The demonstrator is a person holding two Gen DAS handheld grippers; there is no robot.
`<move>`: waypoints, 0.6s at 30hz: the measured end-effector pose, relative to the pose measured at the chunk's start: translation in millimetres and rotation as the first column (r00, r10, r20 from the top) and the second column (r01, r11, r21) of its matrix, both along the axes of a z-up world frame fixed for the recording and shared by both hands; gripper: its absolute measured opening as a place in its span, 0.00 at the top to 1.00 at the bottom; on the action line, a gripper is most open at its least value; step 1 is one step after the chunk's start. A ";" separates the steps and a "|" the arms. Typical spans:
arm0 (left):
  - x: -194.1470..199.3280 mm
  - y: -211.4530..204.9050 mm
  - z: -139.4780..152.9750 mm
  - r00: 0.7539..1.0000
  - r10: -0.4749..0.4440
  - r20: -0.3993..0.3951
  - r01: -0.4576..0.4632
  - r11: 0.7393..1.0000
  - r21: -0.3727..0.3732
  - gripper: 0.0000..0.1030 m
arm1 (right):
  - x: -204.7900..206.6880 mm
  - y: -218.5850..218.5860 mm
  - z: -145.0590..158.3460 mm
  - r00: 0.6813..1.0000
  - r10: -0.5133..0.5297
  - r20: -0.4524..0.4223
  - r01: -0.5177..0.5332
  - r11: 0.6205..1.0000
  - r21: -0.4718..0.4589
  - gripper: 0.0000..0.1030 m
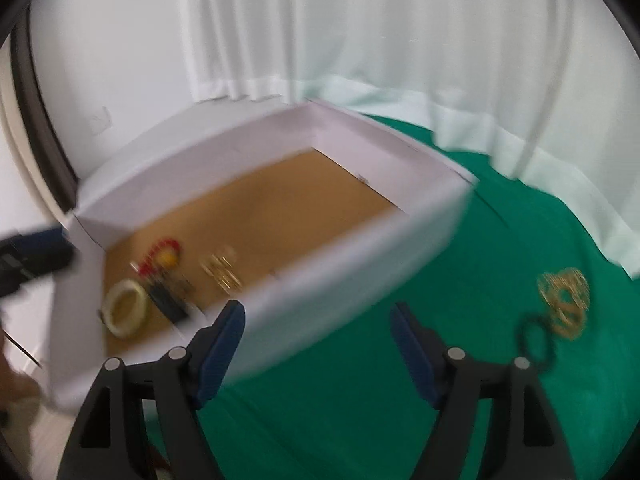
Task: Organize jewelry
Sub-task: 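Withdraw both tools from the box back over the remaining jewelry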
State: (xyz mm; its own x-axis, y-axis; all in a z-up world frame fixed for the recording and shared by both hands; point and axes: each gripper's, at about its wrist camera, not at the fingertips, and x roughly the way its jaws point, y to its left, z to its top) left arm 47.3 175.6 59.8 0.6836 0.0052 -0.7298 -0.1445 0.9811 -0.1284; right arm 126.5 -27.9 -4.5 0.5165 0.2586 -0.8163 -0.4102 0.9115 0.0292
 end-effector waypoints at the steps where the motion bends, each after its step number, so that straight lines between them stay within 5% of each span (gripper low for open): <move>1: -1.6 -11.8 2.4 1.000 -0.026 0.005 0.026 1.000 -0.001 0.10 | -7.0 -16.3 -7.6 1.000 -0.023 -0.011 0.023 1.000 -0.016 0.26; 9: 0.0 -123.6 -8.5 0.967 -0.254 -0.008 0.254 0.967 -0.011 0.05 | -44.6 -126.7 -43.0 0.973 -0.230 0.019 0.230 0.961 -0.155 0.26; 18: 18.0 -199.3 -68.2 0.933 -0.341 -0.115 0.344 0.939 0.005 0.05 | -86.3 -222.4 -55.8 0.883 -0.466 0.056 0.469 0.871 -0.144 0.26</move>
State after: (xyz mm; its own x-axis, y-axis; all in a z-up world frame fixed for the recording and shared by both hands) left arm 65.3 -23.7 -8.4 0.5617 -0.1962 -0.8038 0.1890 0.9762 -0.1063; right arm 40.2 -250.3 -60.3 0.5620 -0.1407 -0.8150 0.0658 0.9899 -0.1255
